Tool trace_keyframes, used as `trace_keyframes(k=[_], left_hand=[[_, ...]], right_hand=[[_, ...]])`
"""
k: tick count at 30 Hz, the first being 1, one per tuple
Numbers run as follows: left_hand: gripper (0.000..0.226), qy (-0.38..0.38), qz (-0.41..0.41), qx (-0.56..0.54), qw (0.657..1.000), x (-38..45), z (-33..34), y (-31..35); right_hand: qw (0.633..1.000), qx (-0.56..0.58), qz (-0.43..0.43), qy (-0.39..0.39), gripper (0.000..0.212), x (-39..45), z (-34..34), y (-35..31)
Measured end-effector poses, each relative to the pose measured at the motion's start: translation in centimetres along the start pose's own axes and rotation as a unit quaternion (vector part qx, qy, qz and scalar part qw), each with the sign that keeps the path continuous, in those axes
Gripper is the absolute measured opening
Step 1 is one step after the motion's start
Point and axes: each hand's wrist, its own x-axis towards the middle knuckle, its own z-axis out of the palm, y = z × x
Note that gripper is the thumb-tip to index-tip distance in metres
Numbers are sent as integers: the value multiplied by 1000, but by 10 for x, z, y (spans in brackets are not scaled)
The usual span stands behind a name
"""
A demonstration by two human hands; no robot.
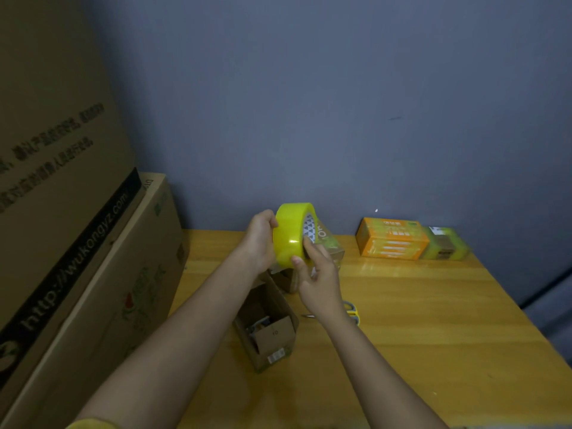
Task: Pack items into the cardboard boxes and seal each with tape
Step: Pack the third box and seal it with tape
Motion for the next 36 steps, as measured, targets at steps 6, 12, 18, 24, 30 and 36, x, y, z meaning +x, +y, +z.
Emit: trace_keyframes(k=[6,12,18,24,30,36], left_hand=[[34,-17,5,17,1000,-5,-1,-5],[53,43,237,291,926,6,-24,-15],[30,100,418,556,711,2,-42,-21],[11,132,412,529,730,-6,-38,-20],[25,114,389,533,743,-7,-38,-16],[16,182,385,558,712,-11,-31,-16]], right_hand=[[1000,10,1,0,49,2,1,2],[1000,6,14,26,51,4,1,7],[998,-19,16,60,53,-1,7,15],[998,-49,-5,49,51,-5,9,17],[998,-46,2,49,52,-5,8,13],[997,-55,-1,63,52,-3,9,12]])
